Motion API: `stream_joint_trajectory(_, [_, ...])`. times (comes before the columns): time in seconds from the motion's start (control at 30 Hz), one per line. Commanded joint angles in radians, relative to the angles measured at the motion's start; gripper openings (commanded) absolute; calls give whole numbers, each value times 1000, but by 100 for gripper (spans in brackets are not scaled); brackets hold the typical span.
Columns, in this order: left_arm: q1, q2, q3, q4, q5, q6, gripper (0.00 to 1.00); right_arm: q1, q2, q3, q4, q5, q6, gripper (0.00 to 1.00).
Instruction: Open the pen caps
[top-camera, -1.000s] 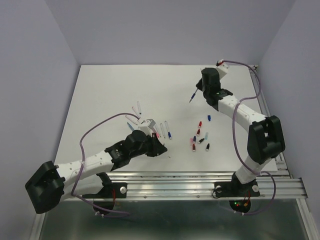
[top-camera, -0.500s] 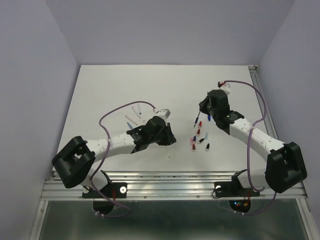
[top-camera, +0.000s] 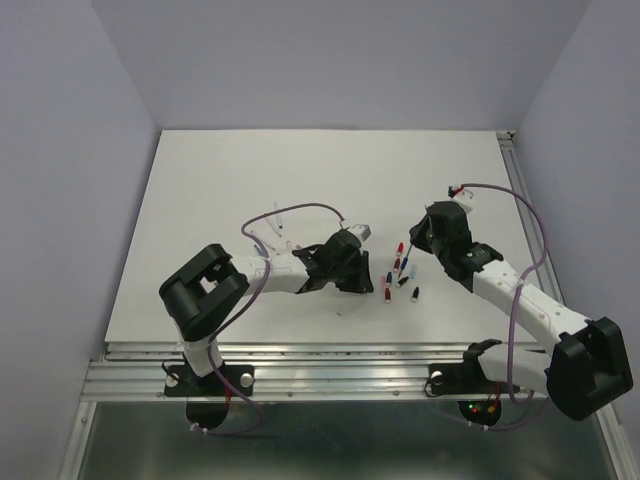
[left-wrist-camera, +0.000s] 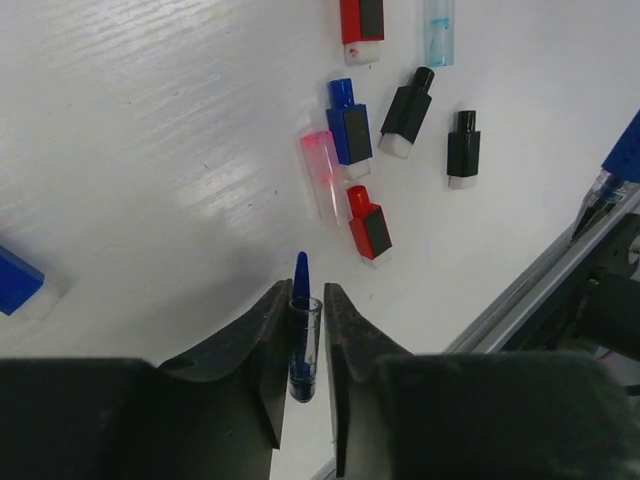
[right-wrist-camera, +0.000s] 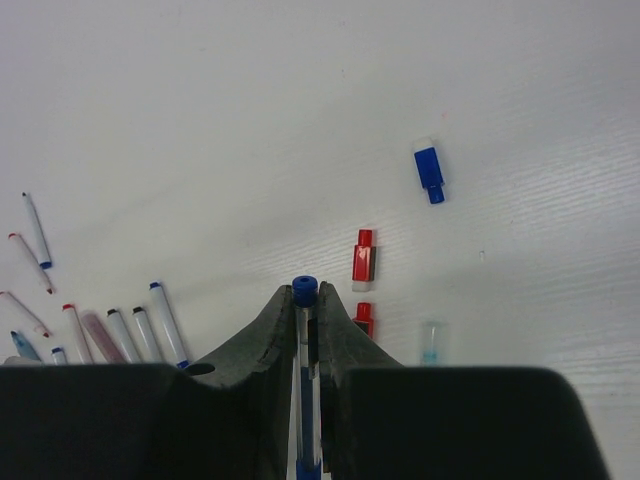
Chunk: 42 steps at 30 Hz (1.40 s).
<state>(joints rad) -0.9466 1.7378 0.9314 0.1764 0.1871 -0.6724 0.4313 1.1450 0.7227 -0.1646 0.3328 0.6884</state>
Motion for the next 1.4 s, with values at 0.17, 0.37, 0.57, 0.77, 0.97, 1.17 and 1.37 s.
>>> stream_joint_trajectory(0.17, [-17, 25, 66, 3, 41, 19, 57, -6, -44, -17, -9, 15, -3, 4])
stream_joint_trajectory(0.37, [-17, 6, 64, -9, 38, 27, 66, -6, -57, -19, -15, 9, -6, 4])
stream_joint_trajectory(0.57, [-17, -92, 50, -34, 5, 46, 90, -6, -56, -12, 0, -44, -47, 5])
stream_joint_trajectory(0.77, [23, -297, -6, -112, -141, 57, 99, -6, -24, -17, 71, -219, -119, 5])
stream_joint_trajectory(0.97, [171, -551, -138, -214, -299, -1, 99, 53, 65, 9, 157, -328, -141, 5])
stream_joint_trajectory(1.17, [298, -701, -242, -360, -446, -87, 99, 242, 275, 145, 217, -295, -190, 6])
stream_joint_trajectory(1.37, [325, -785, -302, -377, -454, -105, 99, 372, 546, 374, 223, -308, -211, 7])
